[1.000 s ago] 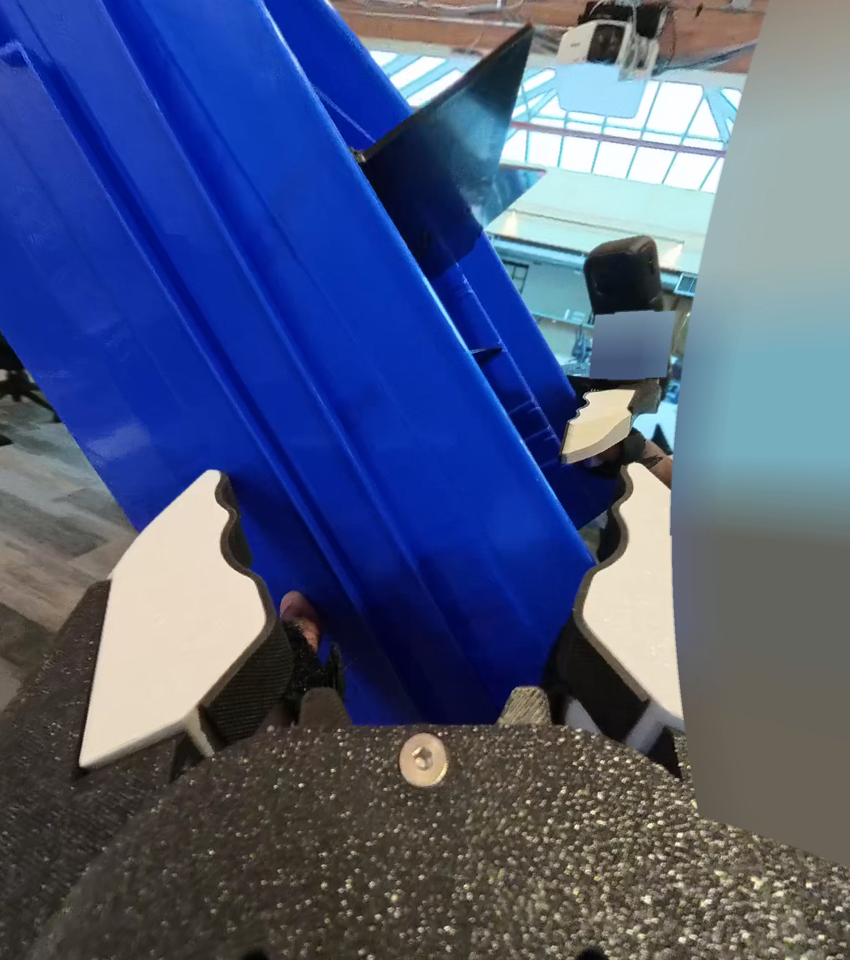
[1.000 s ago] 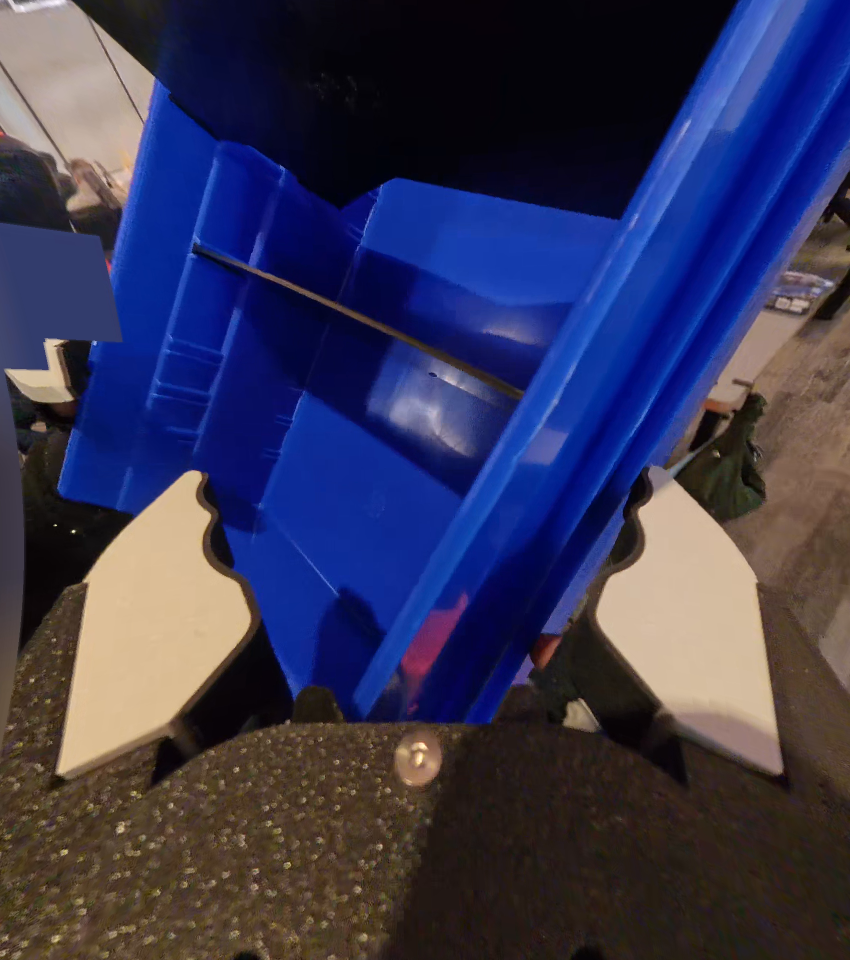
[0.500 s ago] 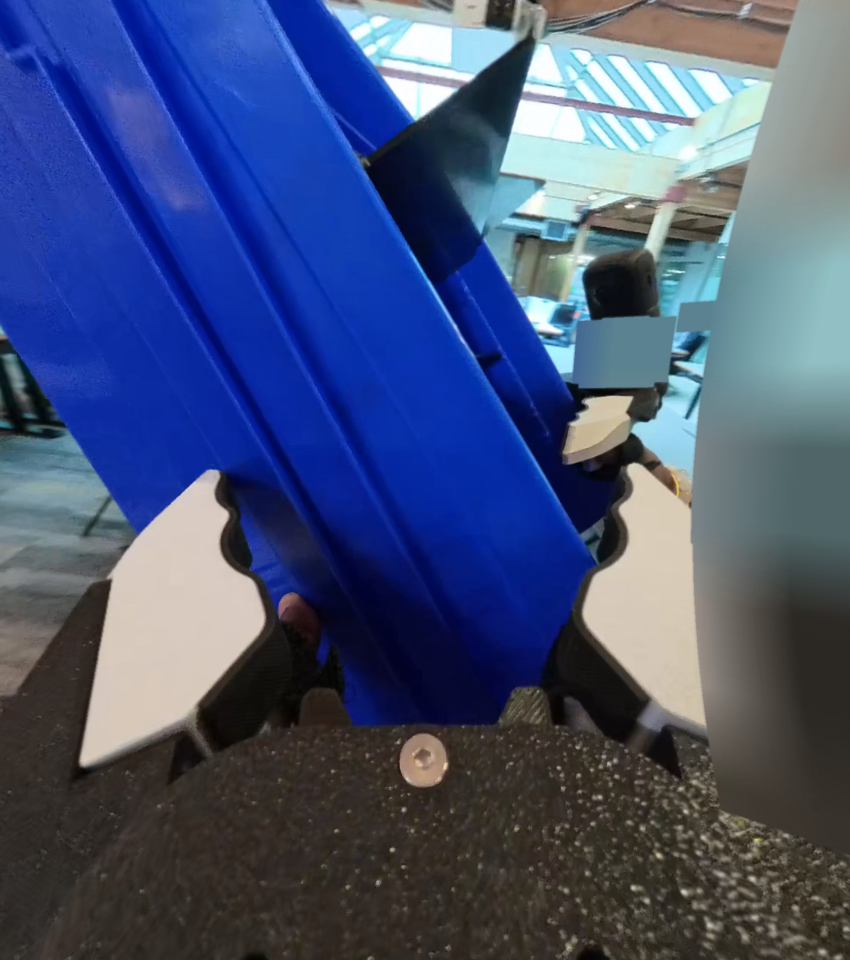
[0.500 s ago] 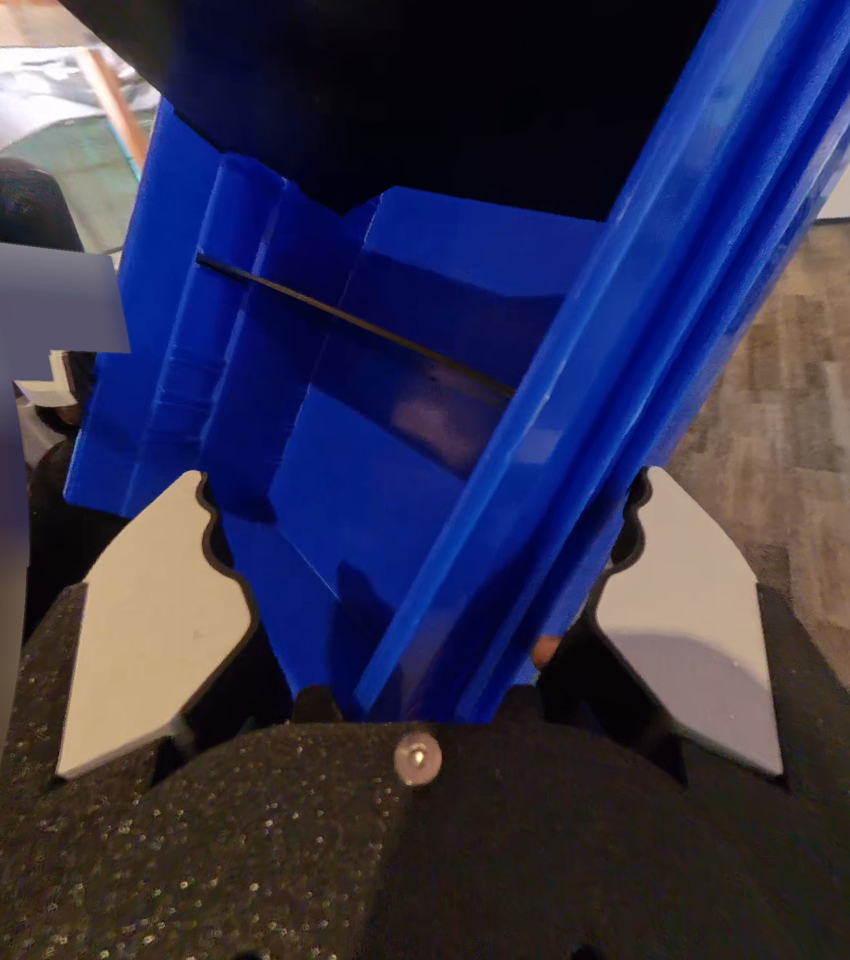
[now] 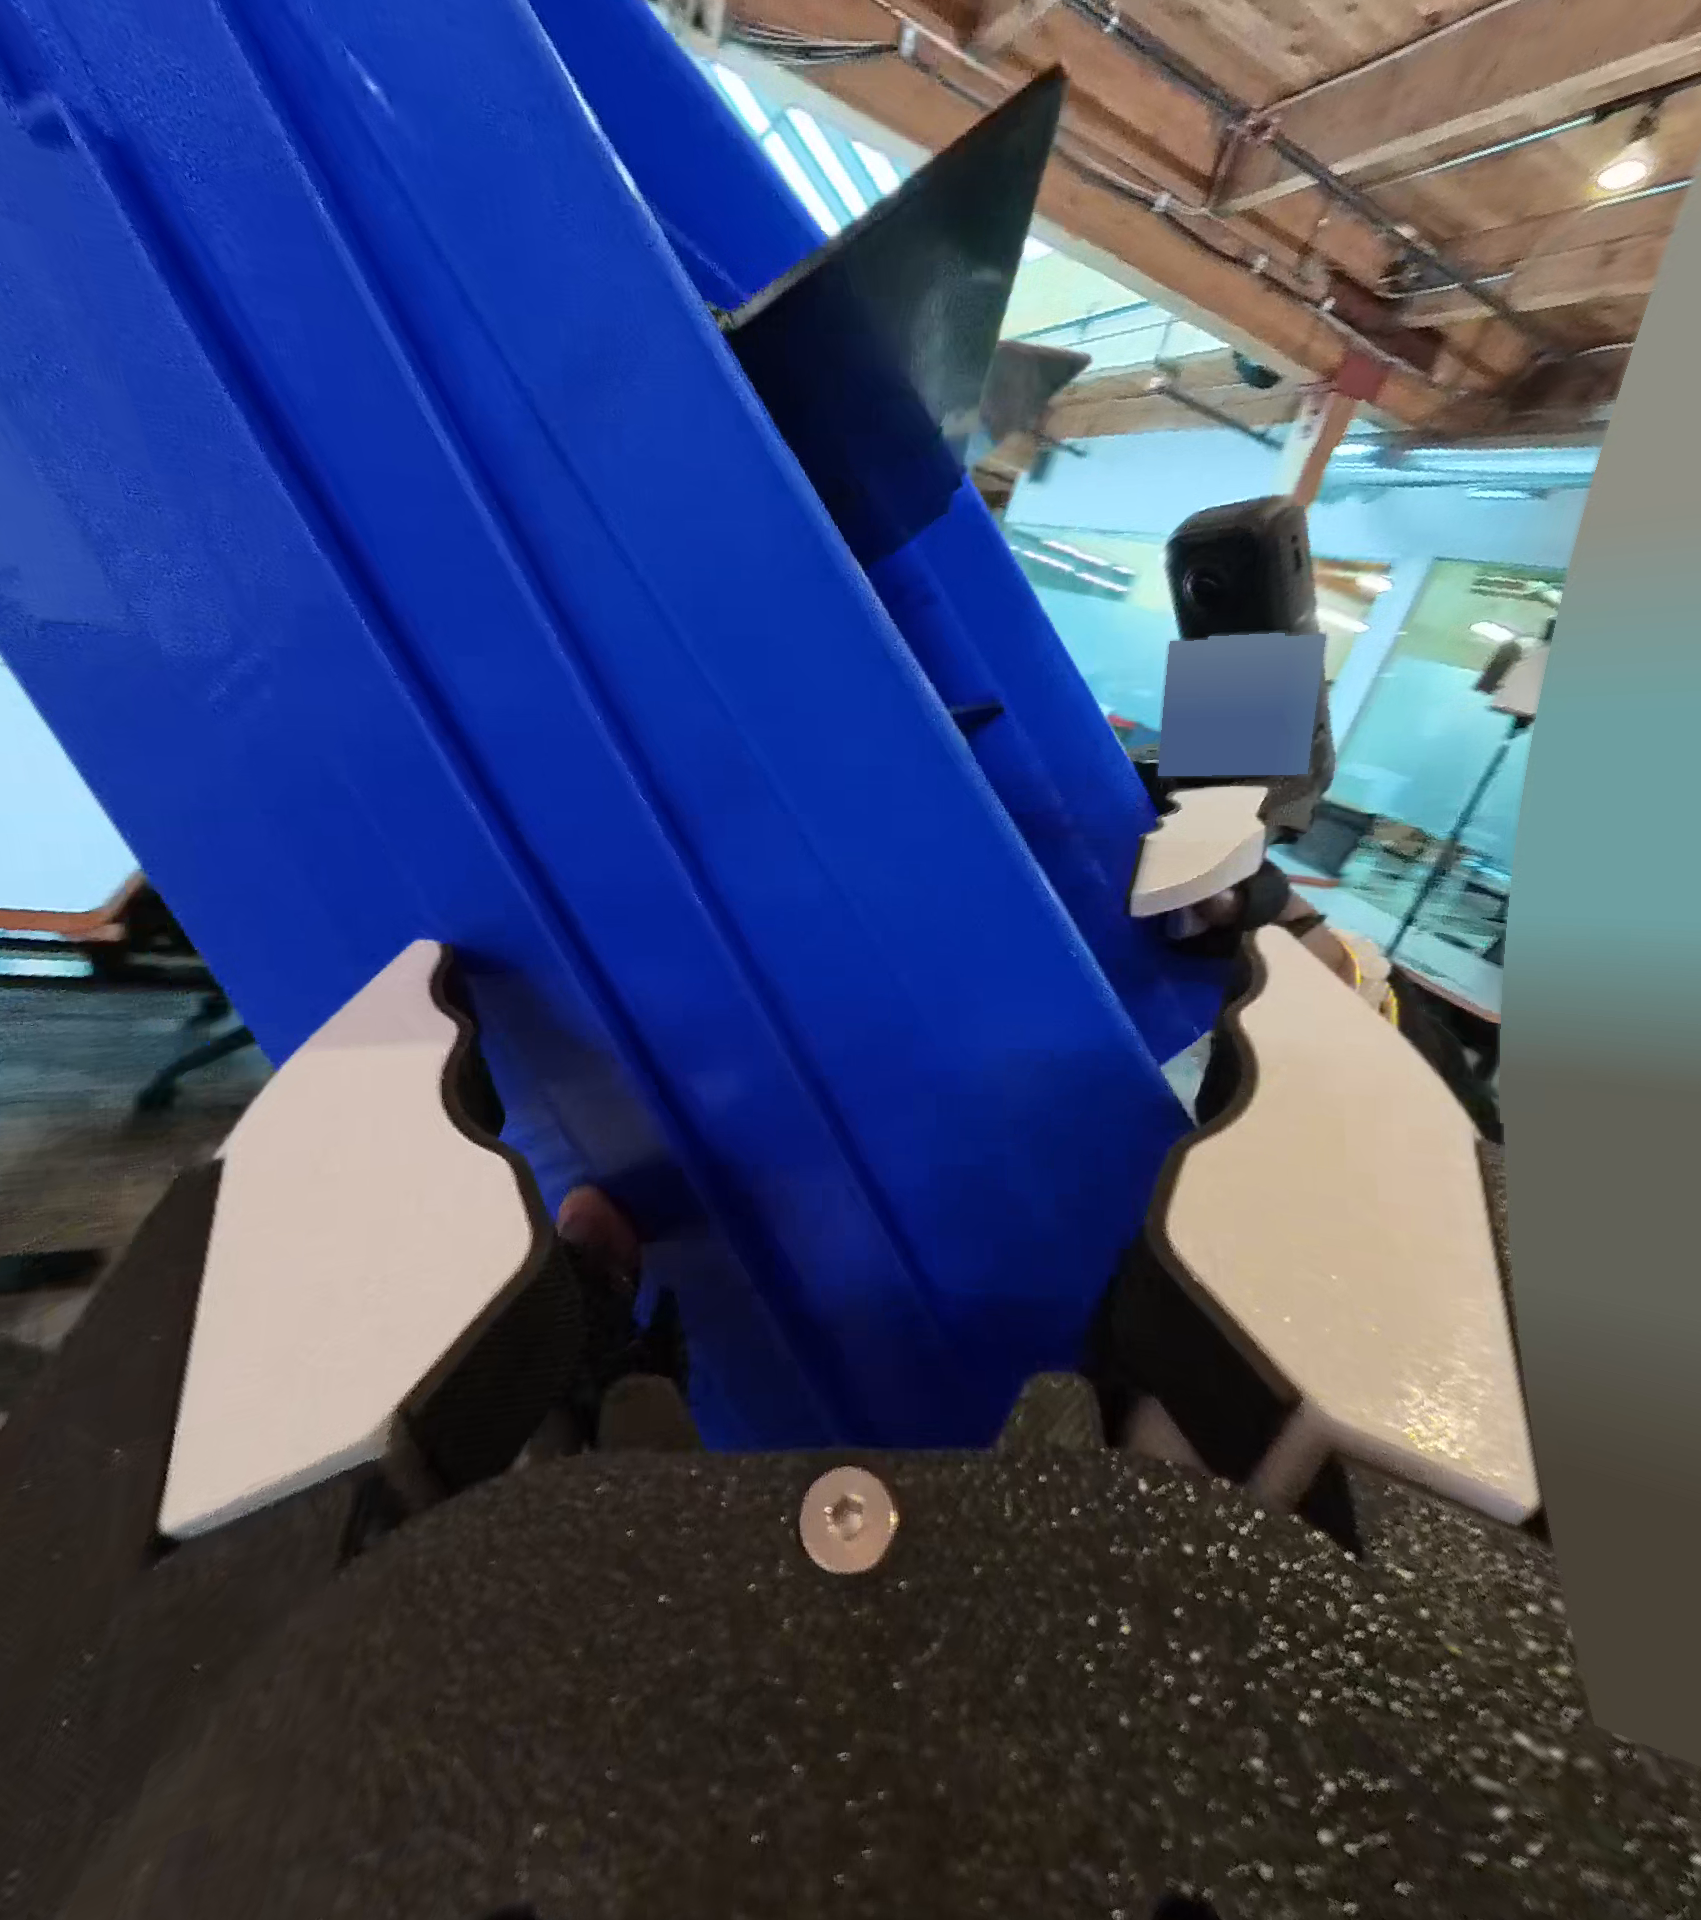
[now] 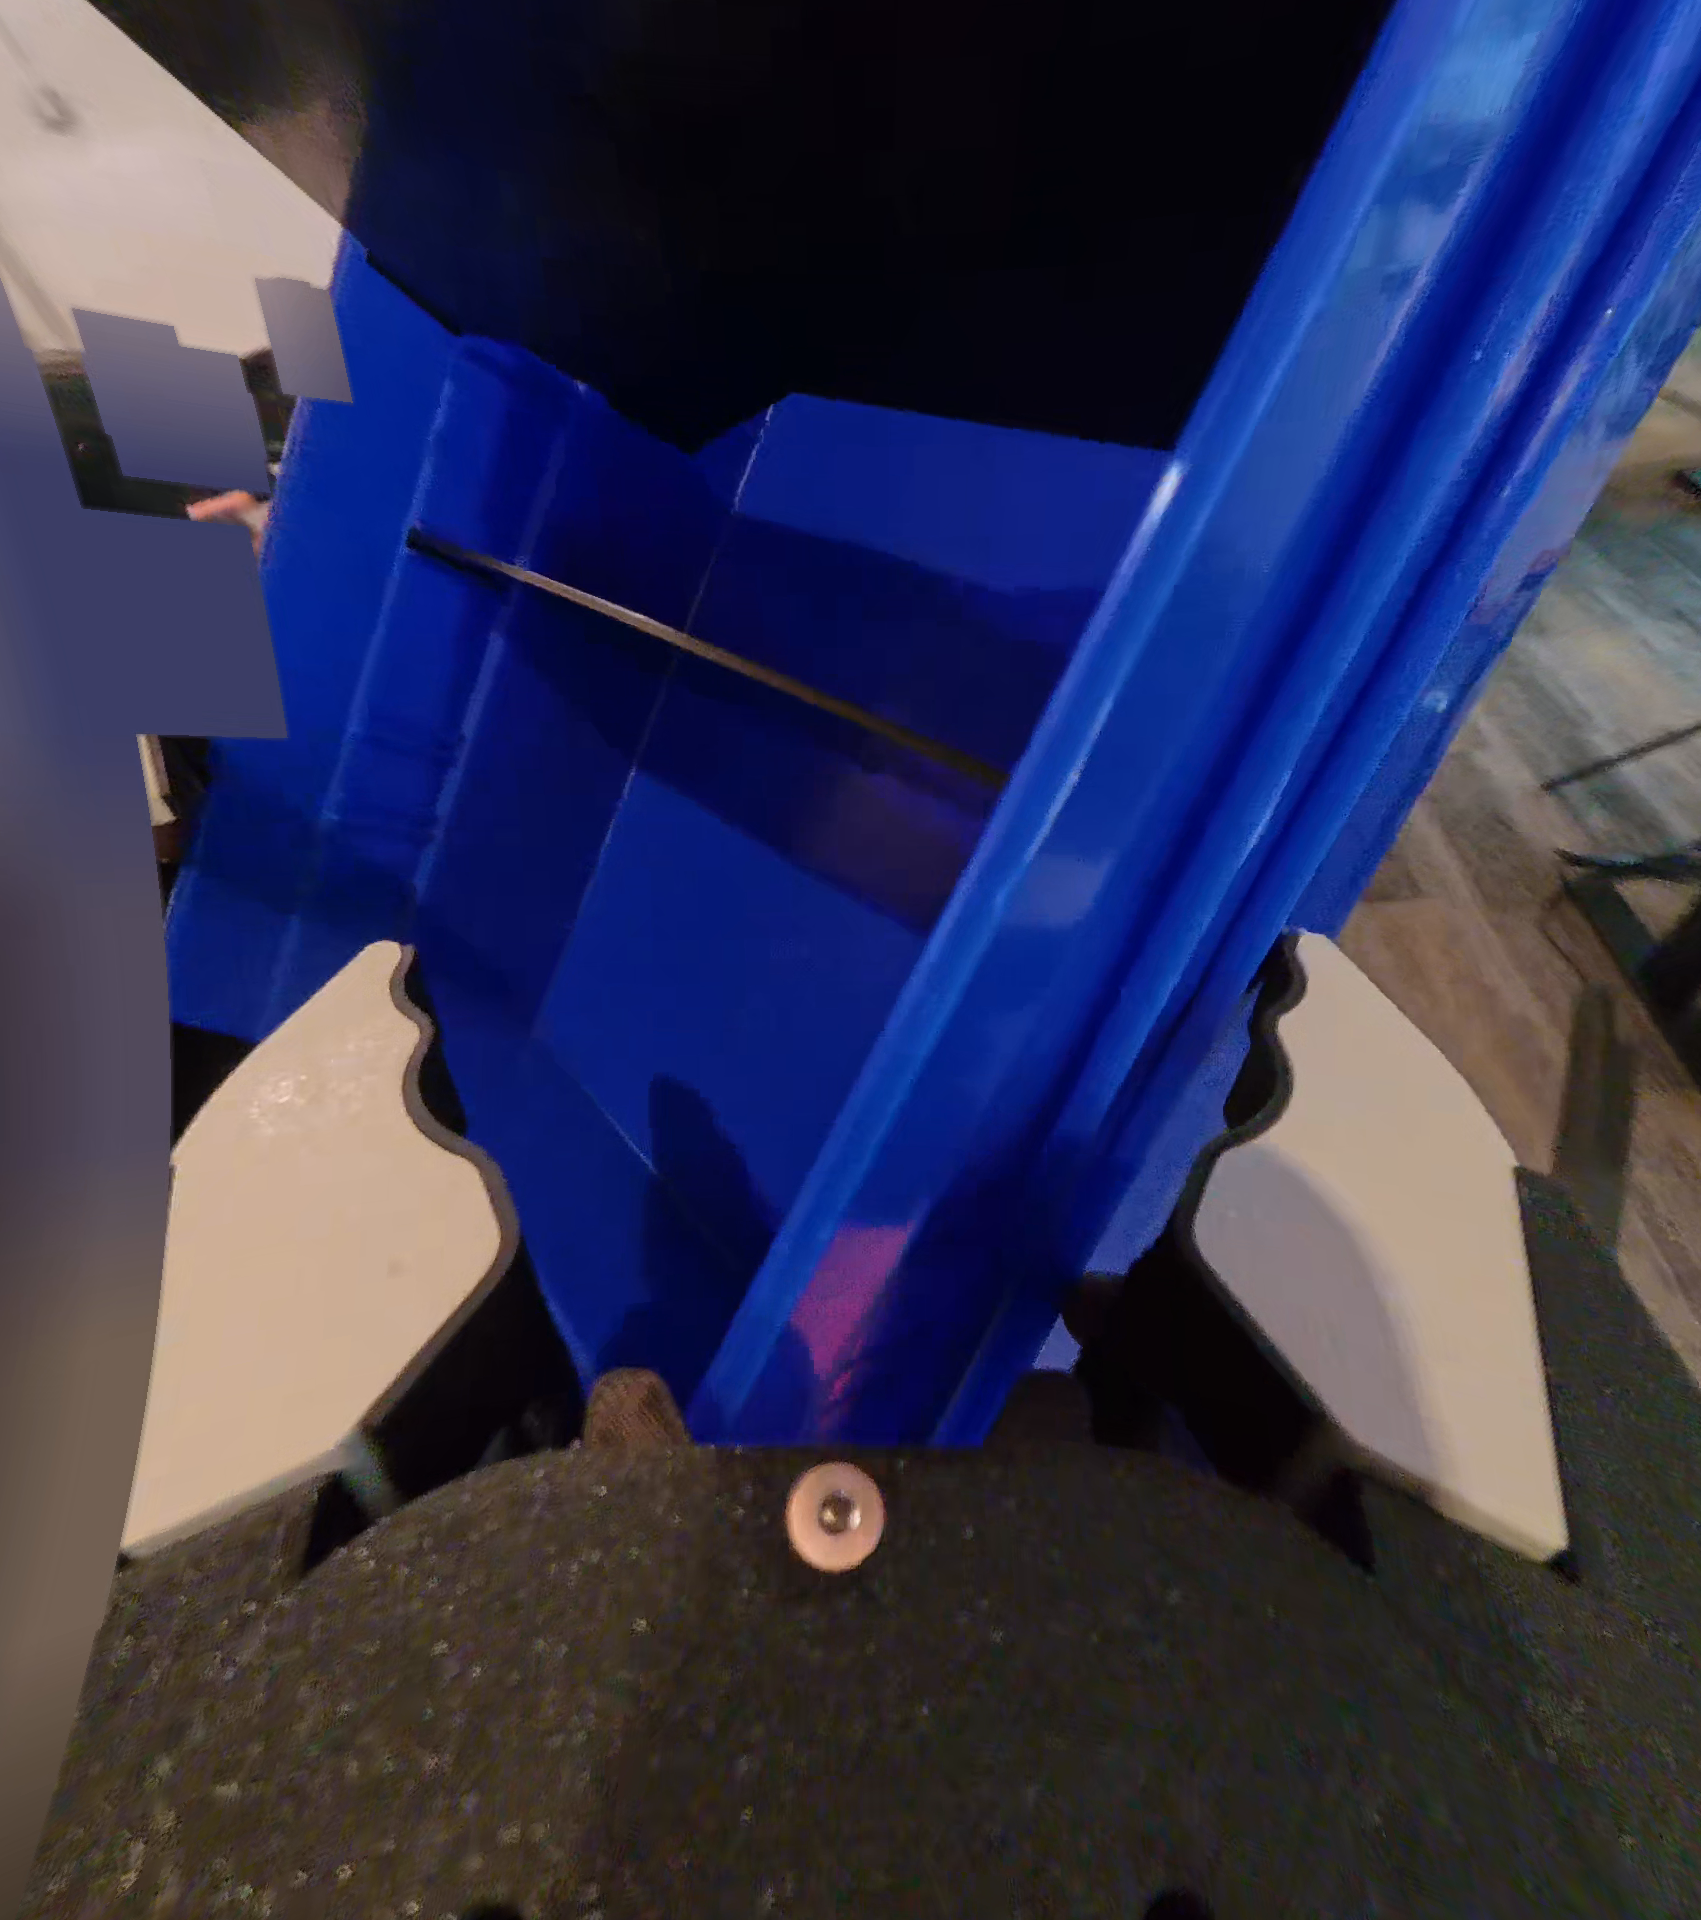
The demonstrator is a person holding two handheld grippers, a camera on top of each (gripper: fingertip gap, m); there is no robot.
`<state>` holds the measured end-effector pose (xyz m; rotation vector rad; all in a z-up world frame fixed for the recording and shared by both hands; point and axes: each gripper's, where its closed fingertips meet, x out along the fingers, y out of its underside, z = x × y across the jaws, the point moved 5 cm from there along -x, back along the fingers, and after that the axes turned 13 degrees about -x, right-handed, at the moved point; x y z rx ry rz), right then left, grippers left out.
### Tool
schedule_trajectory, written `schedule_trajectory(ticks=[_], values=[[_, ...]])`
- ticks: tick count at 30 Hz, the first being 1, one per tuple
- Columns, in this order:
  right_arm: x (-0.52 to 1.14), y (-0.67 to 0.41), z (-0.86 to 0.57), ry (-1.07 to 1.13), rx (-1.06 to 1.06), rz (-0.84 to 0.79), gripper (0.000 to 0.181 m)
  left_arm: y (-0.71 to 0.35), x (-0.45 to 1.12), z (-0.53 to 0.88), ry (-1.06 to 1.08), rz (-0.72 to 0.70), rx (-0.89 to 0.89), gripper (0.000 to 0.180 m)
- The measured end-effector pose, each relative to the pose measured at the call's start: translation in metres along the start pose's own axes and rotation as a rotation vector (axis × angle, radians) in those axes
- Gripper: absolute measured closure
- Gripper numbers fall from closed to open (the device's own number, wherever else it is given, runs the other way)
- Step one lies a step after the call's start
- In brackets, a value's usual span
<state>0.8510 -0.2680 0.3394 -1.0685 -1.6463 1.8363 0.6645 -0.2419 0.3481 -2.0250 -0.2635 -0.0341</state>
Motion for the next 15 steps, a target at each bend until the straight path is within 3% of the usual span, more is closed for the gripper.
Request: schedule_trajectory(ticks=[10,15], values=[[0.146,0.025,-0.117,0.198,0.075,0.151,0.037,-0.015,0.051,0.227,0.202,0.052,-0.159,0.046],[0.286,0.023,-0.146,0.130,0.083,0.132,0.038,-0.057,0.002,0.353,0.144,0.040,-0.156,0.046]])
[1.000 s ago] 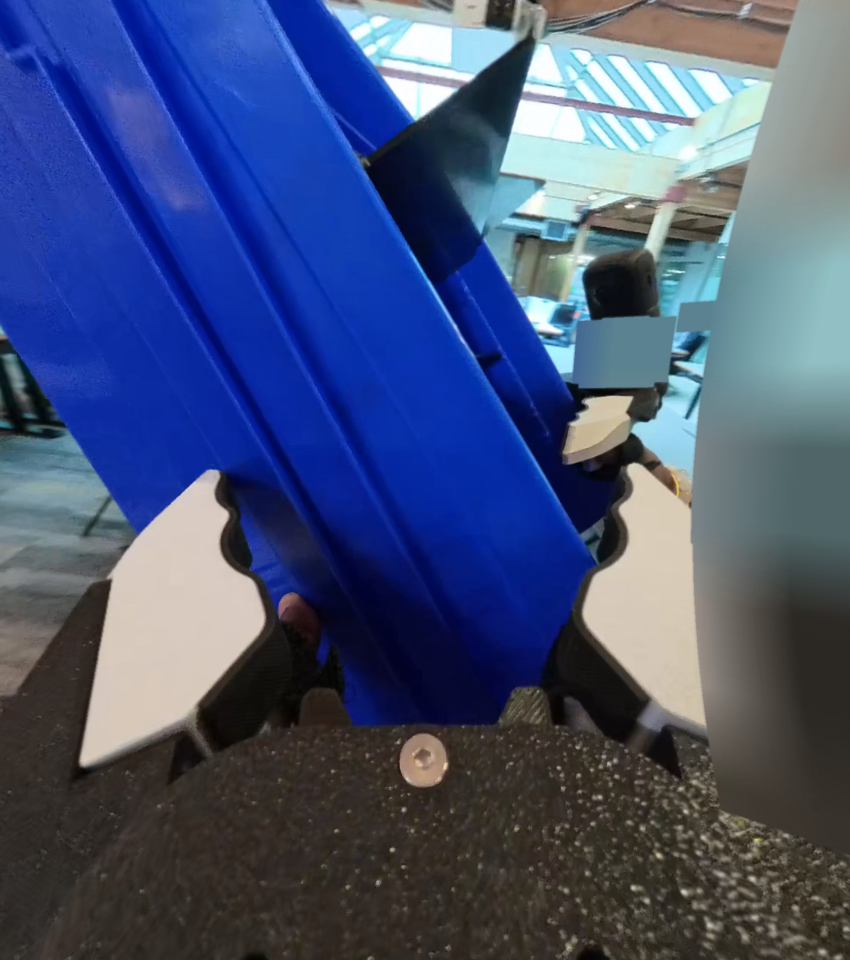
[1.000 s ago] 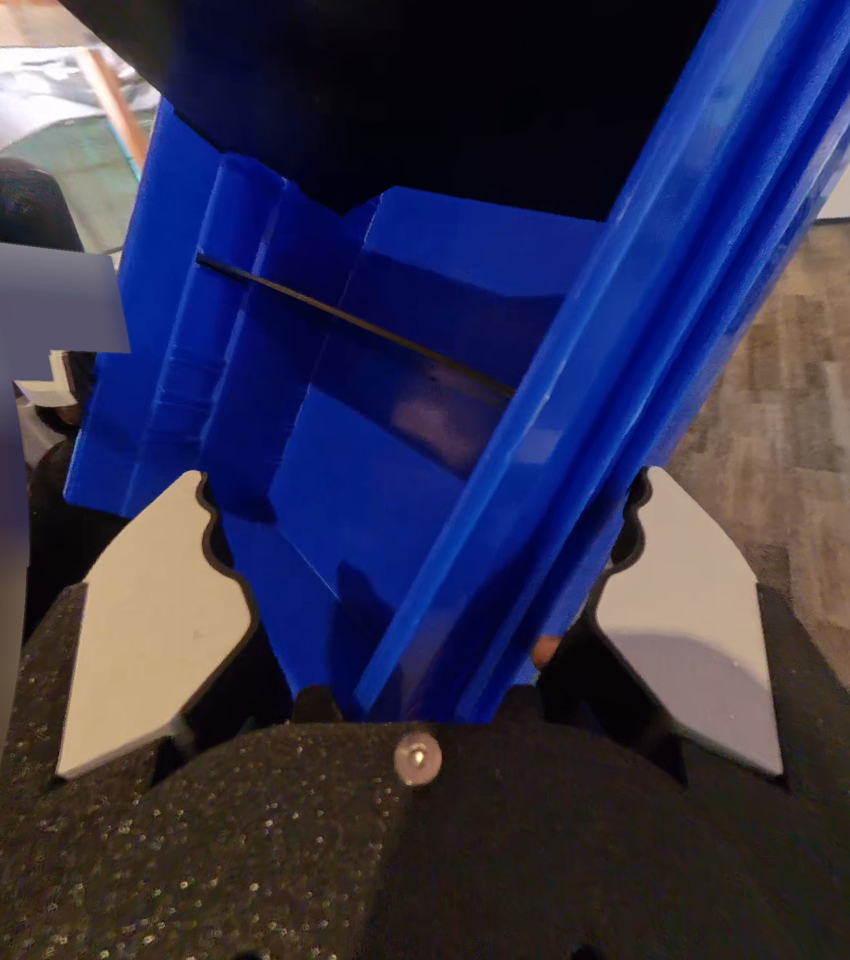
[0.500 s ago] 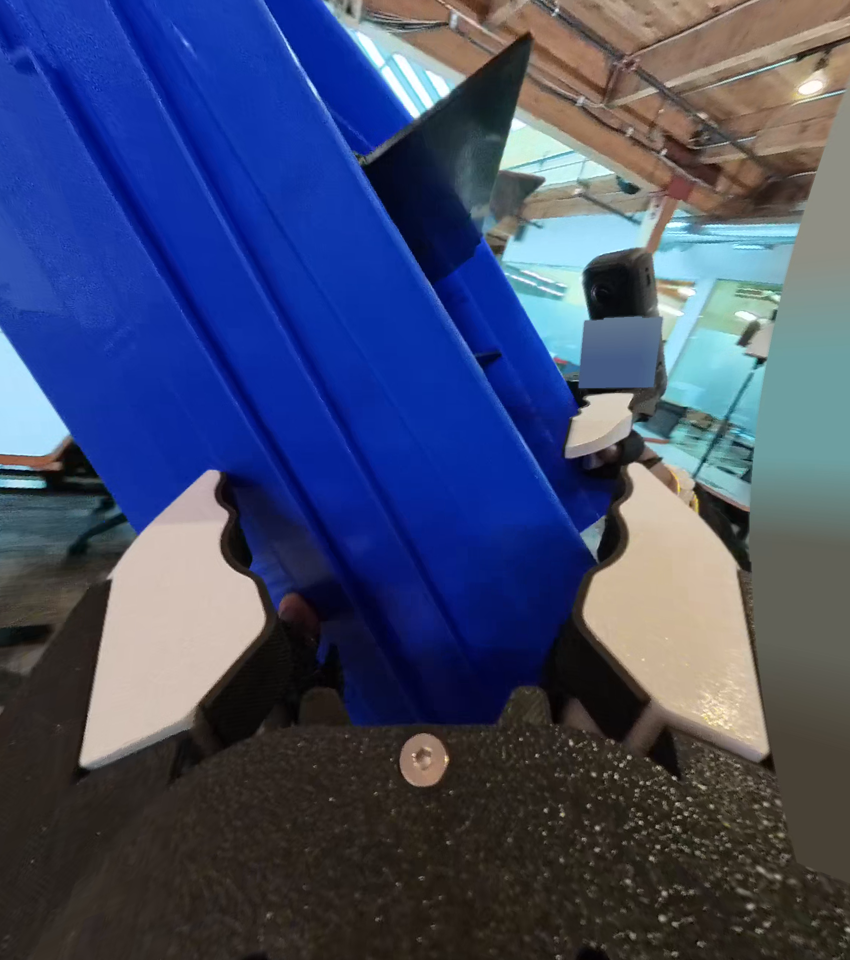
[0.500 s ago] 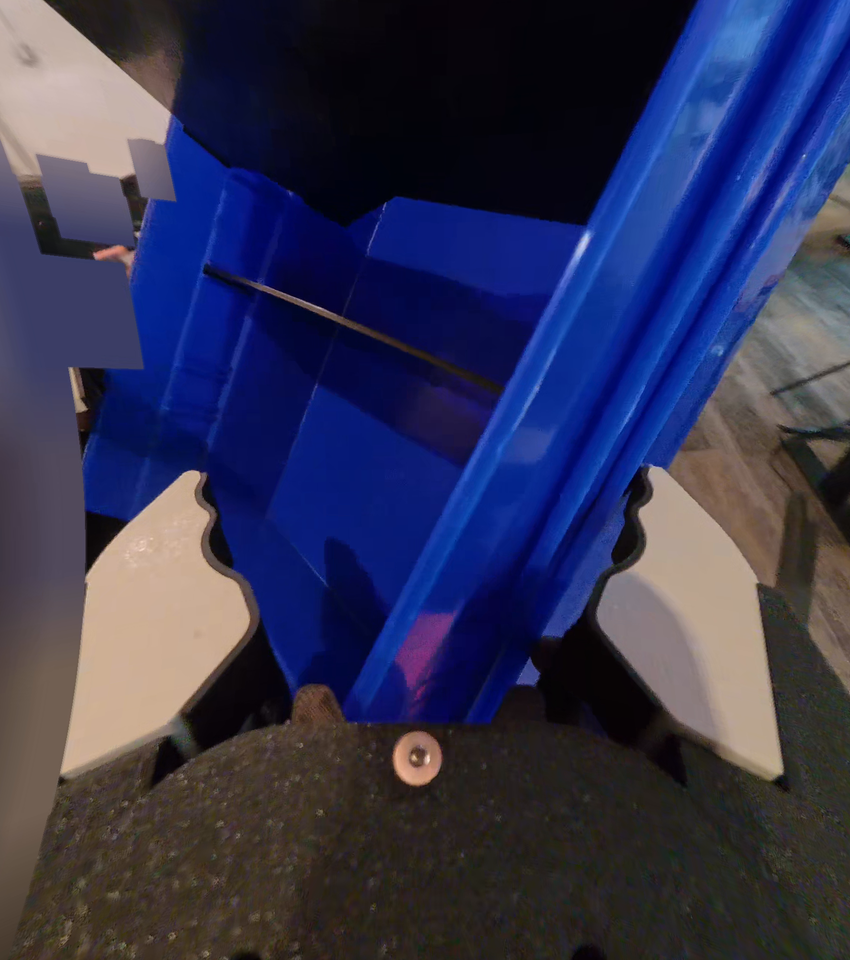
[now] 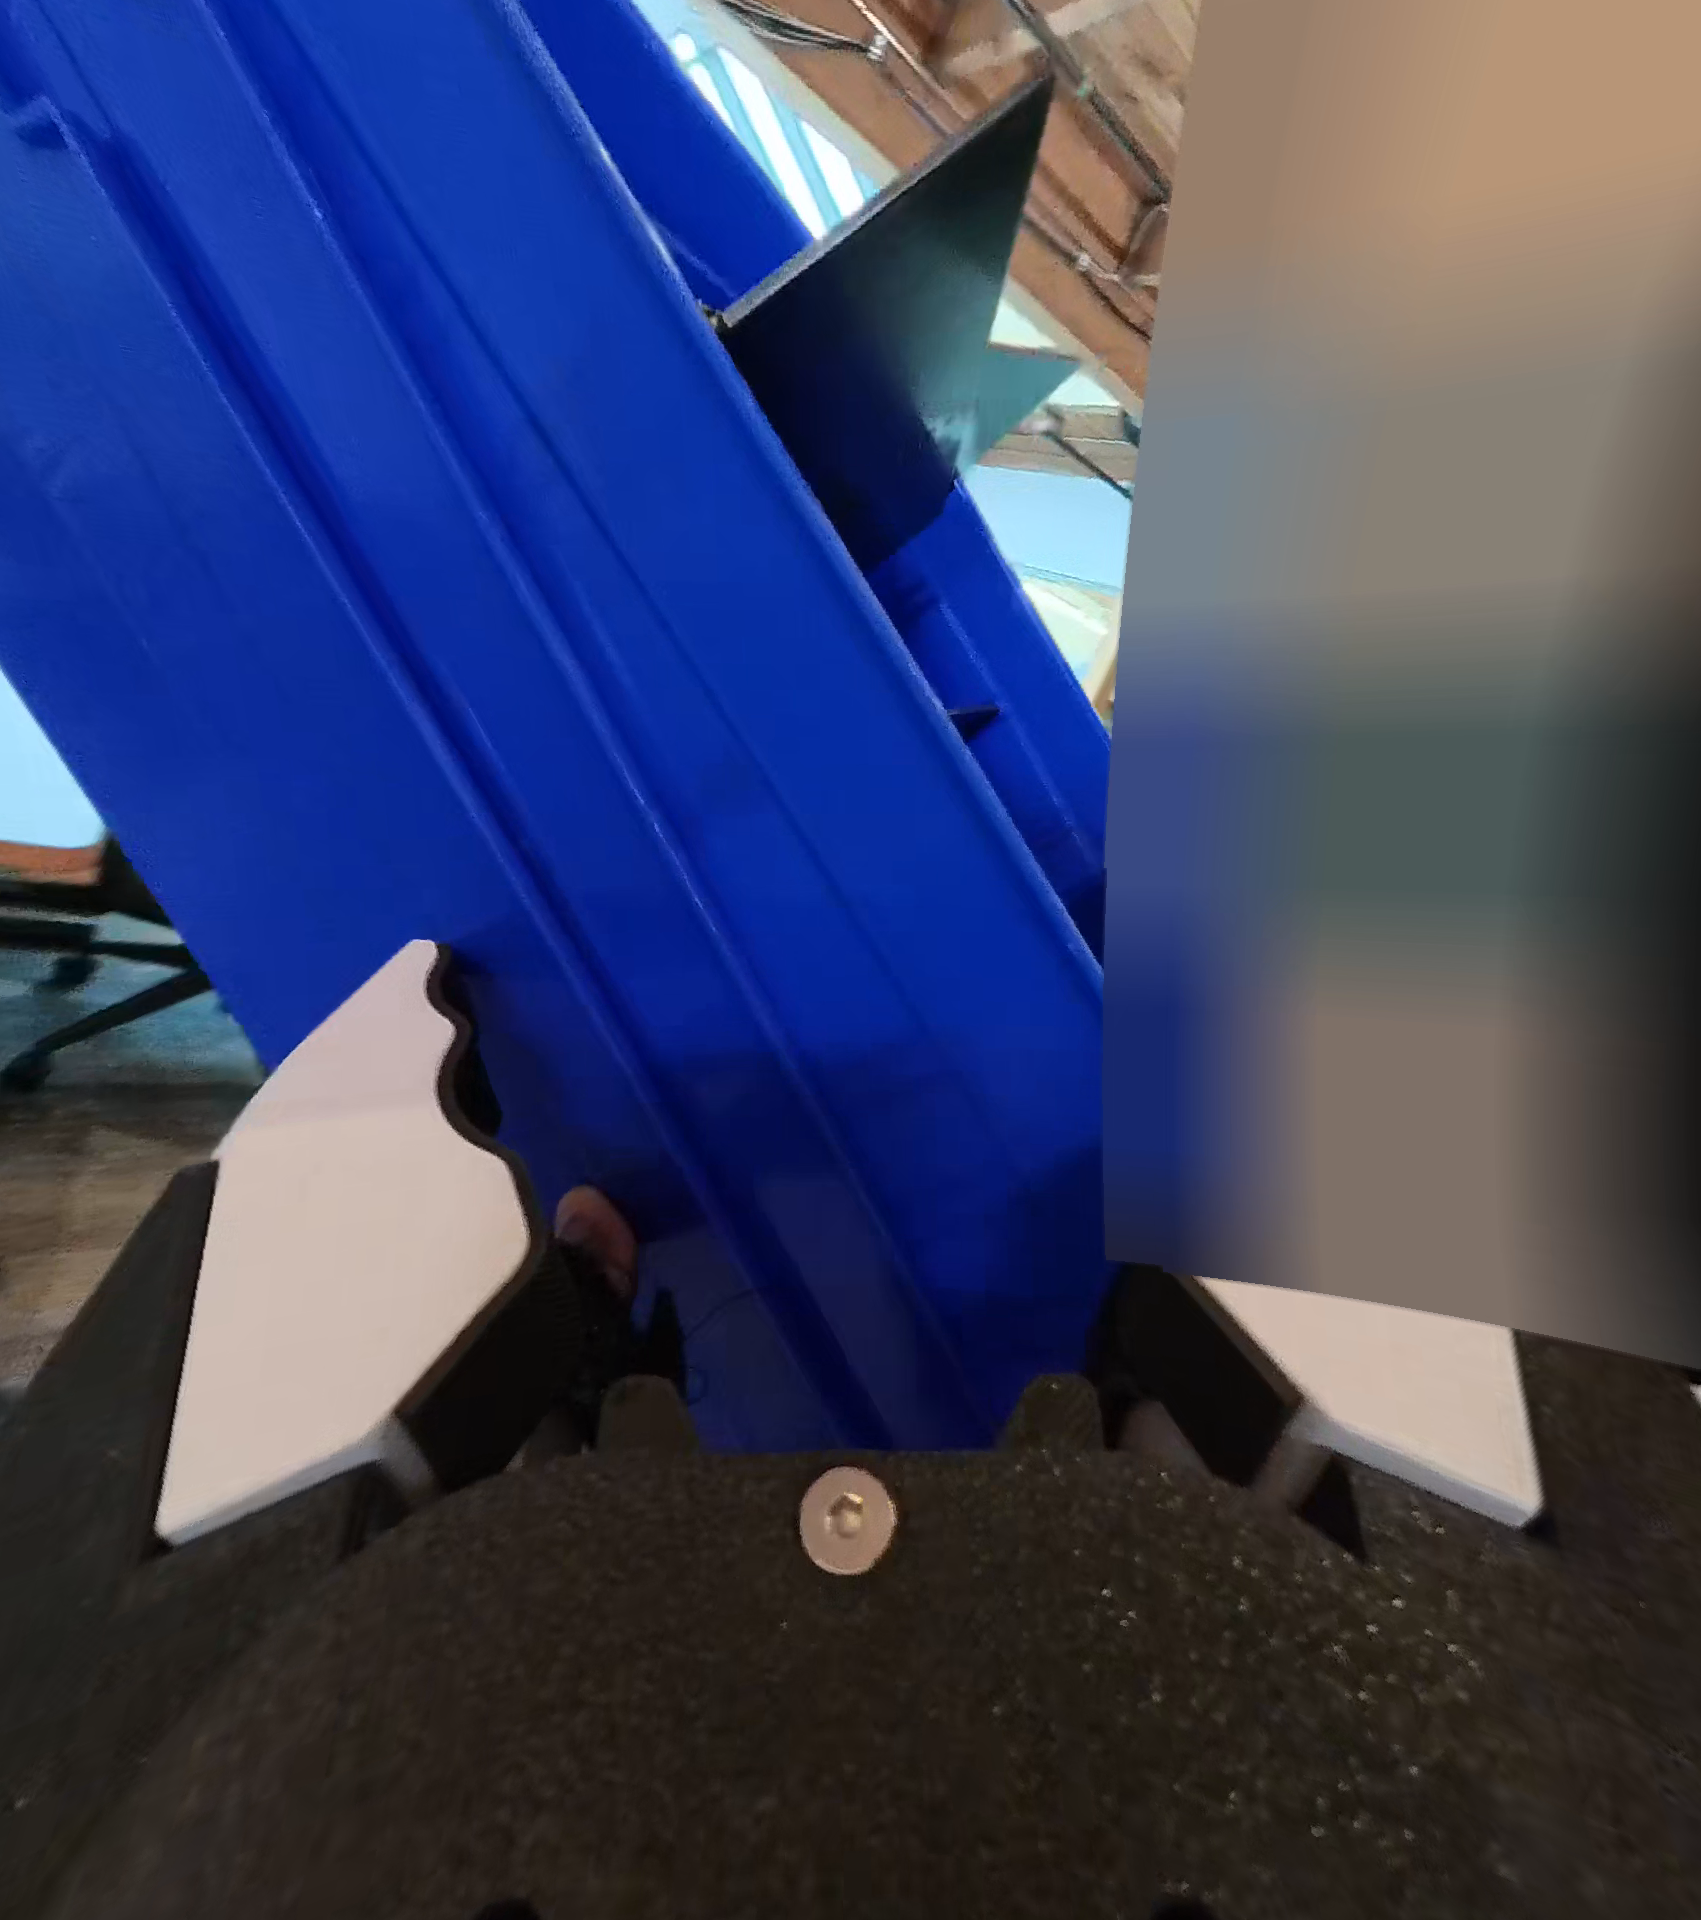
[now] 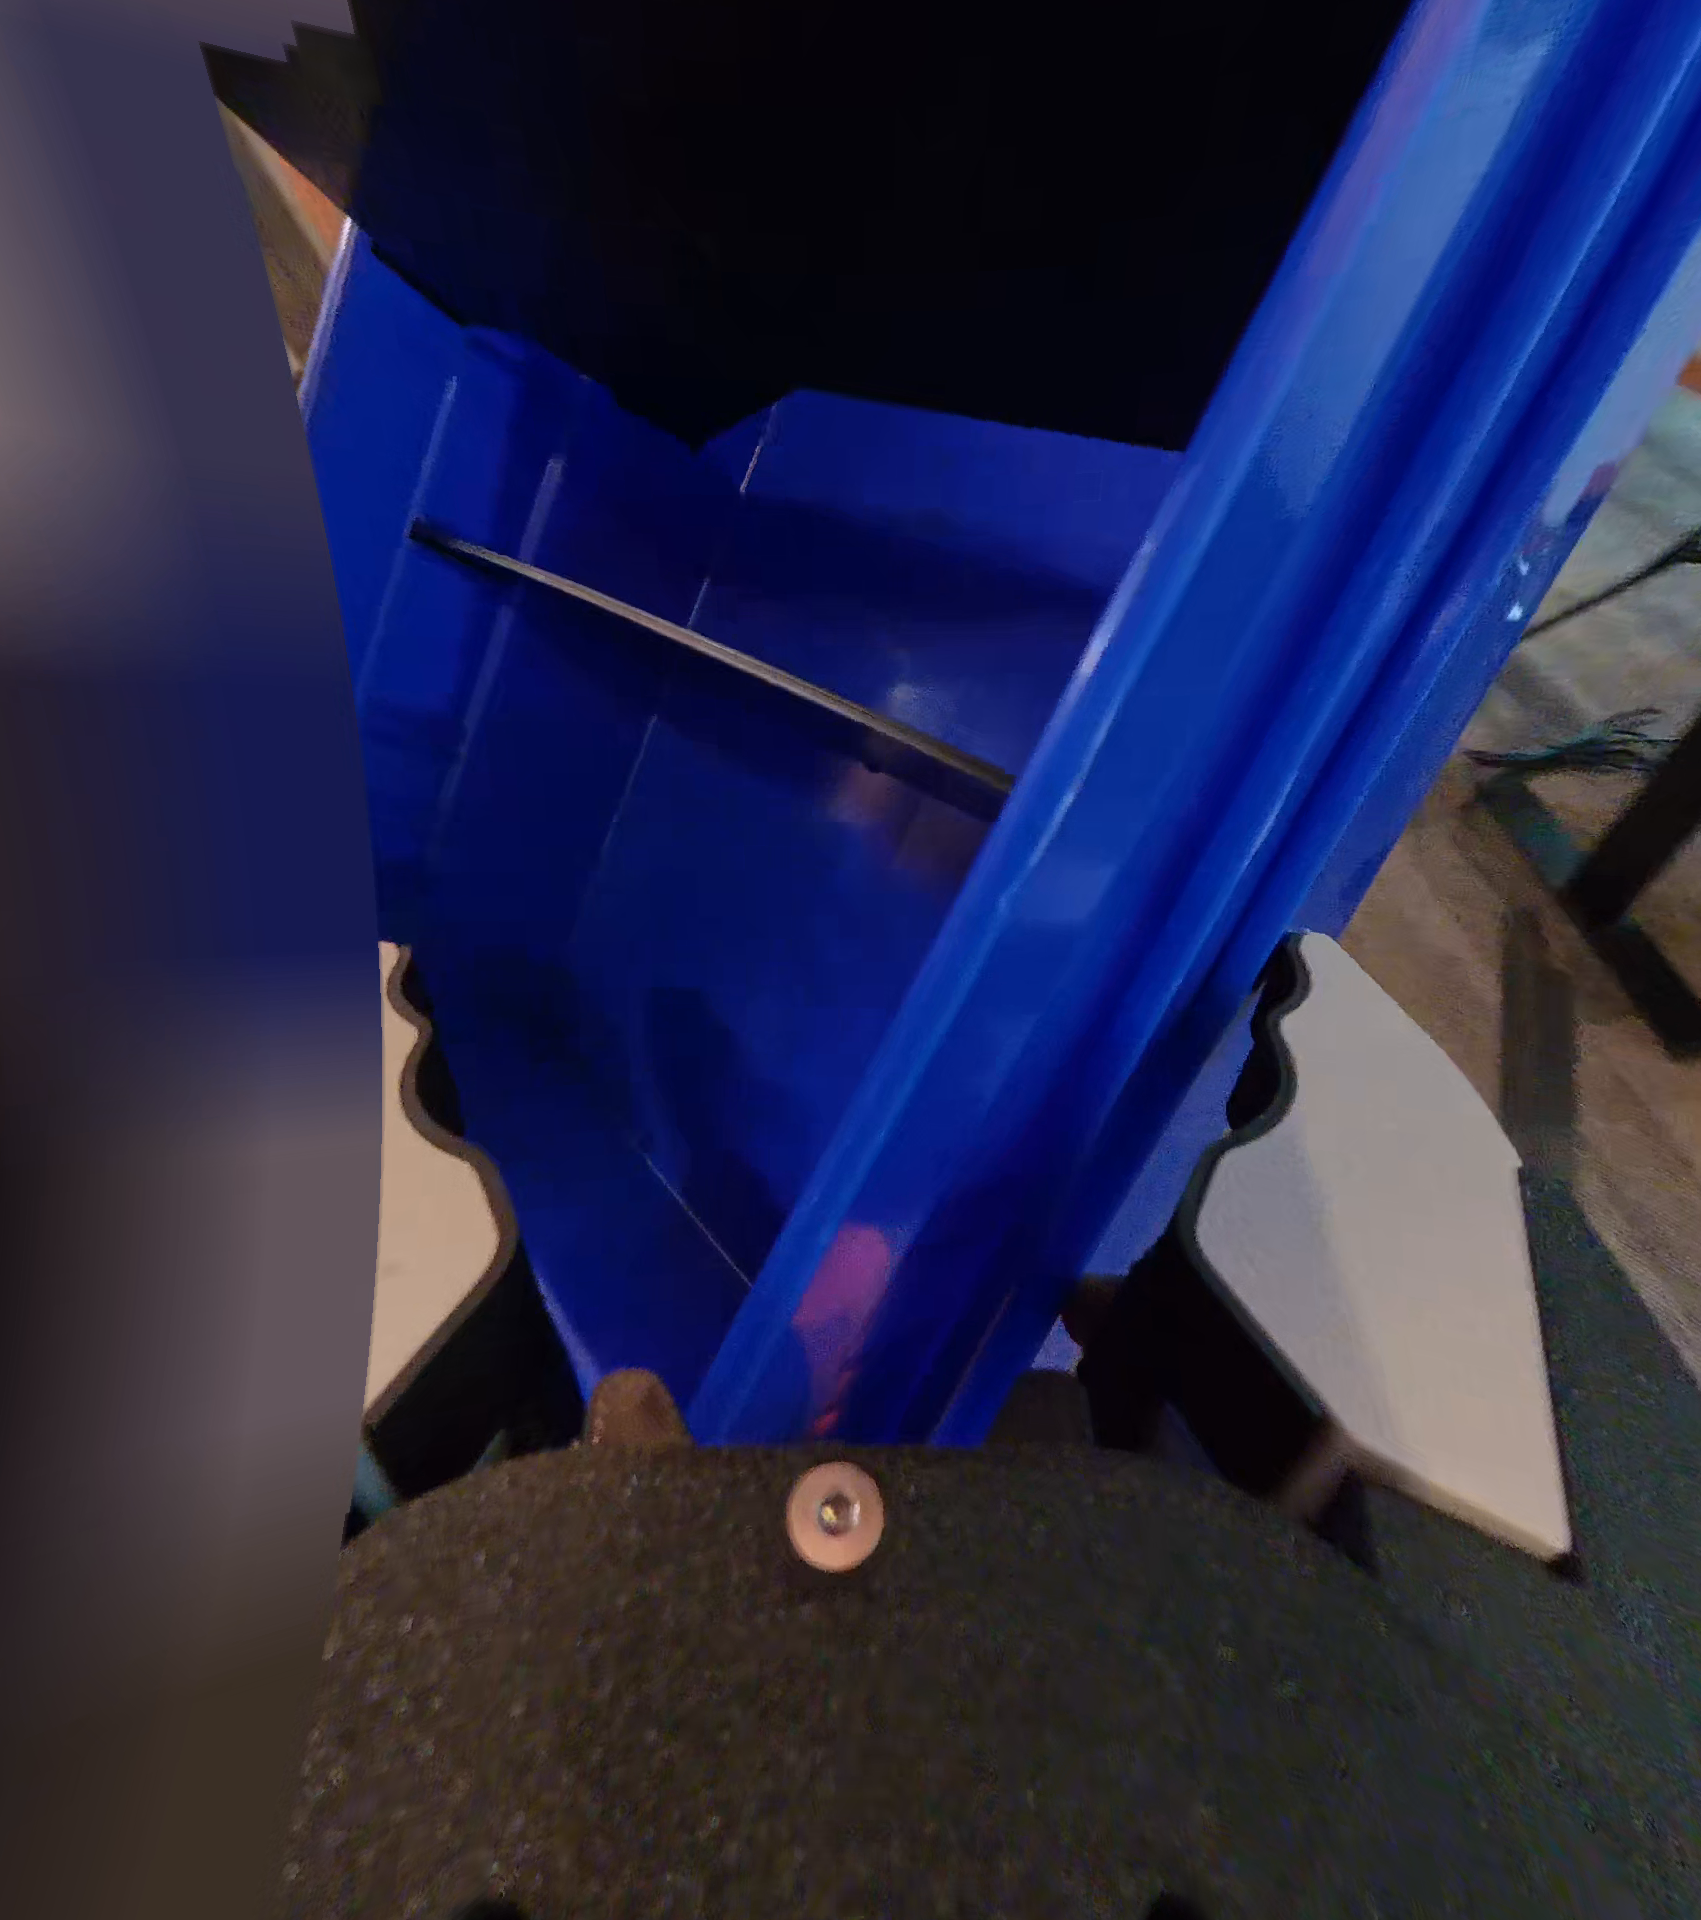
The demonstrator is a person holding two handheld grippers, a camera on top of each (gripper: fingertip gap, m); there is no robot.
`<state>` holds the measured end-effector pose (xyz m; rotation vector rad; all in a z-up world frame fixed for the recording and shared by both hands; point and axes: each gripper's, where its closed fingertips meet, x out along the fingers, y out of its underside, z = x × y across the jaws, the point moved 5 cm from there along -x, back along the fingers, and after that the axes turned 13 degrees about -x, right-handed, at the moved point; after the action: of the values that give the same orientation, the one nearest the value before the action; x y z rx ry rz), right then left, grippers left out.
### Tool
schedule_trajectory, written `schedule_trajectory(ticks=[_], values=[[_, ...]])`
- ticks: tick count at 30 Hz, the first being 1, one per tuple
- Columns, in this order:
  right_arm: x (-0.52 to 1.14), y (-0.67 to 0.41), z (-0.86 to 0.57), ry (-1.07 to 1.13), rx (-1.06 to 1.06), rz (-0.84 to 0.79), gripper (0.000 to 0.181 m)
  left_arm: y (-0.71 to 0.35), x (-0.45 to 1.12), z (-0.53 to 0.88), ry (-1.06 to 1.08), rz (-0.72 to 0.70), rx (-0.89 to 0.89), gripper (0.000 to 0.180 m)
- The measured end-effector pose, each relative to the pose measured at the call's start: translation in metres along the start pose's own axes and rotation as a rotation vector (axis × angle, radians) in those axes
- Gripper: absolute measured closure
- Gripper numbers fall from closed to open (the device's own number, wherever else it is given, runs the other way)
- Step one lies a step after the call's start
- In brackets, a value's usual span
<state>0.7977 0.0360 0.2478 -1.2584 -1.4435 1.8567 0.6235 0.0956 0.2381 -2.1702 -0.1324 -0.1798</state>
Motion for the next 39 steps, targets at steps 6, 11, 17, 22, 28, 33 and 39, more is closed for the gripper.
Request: schedule_trajectory(ticks=[6,11,17,22,28,33,39], values=[[0.147,0.034,0.039,-0.264,-0.005,0.088,0.038,0.025,-0.121,0.076,-0.238,-0.113,-0.071,0.046],[0.249,0.110,0.100,-0.510,0.015,0.281,0.036,0.110,-0.227,0.113,-0.463,-0.228,-0.259,0.047],[0.332,0.232,0.163,-0.761,0.118,0.467,0.037,0.220,-0.316,0.140,-0.706,-0.315,-0.466,0.045],[0.396,0.294,0.195,-0.900,0.102,0.552,0.036,0.281,-0.367,0.169,-0.824,-0.405,-0.543,0.045],[0.449,0.275,0.202,-0.938,0.054,0.574,0.037,0.272,-0.395,0.197,-0.842,-0.544,-0.565,0.049],[0.478,0.264,0.206,-0.940,0.083,0.604,0.036,0.257,-0.415,0.211,-0.828,-0.593,-0.635,0.053],[0.500,0.255,0.202,-0.943,0.152,0.545,0.035,0.245,-0.433,0.215,-0.754,-0.533,-0.545,0.049]])
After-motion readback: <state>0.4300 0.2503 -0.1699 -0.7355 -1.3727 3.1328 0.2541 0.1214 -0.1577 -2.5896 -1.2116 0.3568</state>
